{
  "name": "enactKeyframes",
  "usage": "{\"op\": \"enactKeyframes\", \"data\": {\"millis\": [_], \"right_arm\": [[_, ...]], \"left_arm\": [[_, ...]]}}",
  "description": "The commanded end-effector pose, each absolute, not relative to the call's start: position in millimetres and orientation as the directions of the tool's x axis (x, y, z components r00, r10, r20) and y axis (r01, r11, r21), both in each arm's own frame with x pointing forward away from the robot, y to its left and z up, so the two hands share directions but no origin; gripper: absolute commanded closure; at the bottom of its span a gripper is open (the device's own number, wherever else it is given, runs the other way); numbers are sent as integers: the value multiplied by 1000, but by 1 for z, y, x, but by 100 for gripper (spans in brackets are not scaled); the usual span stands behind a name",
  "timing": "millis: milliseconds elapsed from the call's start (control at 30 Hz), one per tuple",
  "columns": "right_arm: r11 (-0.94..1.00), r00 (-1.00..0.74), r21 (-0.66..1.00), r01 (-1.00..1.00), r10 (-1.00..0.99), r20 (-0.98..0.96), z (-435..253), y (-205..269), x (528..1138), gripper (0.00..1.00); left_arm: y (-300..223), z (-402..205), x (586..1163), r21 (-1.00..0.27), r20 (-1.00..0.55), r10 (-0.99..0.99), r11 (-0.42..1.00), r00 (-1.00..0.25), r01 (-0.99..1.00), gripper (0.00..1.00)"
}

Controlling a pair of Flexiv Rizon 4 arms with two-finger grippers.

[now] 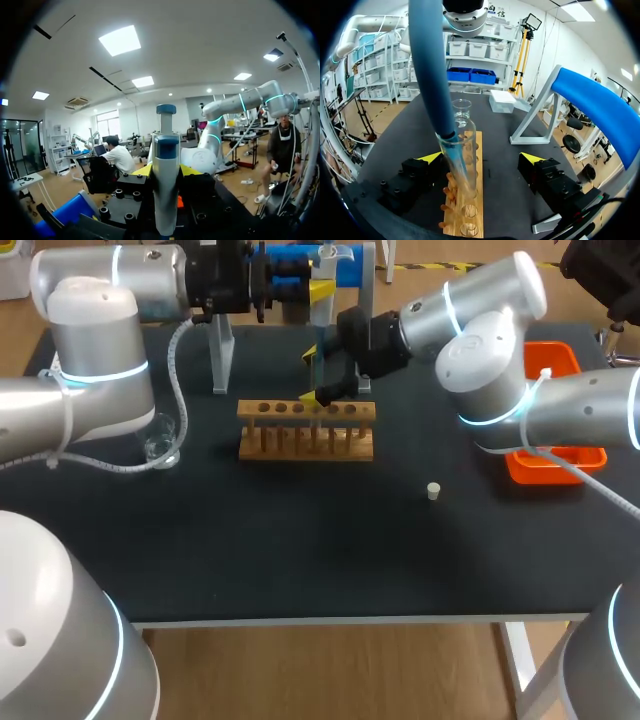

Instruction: Invert the test tube, pick up the pipette, mount the tip to pipette, aspirate from beaker and dispense into the tube, eject the tip, return the pipette, and cap with the stopper.

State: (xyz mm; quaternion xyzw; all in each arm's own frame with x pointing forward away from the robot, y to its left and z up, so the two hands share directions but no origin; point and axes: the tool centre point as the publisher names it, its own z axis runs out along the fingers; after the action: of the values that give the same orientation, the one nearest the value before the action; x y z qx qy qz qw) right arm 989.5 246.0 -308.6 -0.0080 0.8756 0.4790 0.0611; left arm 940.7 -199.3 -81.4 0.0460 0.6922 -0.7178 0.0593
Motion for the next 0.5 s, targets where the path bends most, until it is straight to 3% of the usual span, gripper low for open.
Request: {"op": "enactKeyframes", "data": {"millis": [33, 500], "right_arm": [[541, -993, 838, -74, 42, -114, -308, 245, 990, 0], [541, -992, 838, -75, 41, -115, -308, 245, 990, 0]], "left_arm": [[-200, -83, 941, -988, -151, -26, -38, -988, 152, 100], [-200, -81, 940, -987, -152, -26, -40, -988, 153, 100]]}}
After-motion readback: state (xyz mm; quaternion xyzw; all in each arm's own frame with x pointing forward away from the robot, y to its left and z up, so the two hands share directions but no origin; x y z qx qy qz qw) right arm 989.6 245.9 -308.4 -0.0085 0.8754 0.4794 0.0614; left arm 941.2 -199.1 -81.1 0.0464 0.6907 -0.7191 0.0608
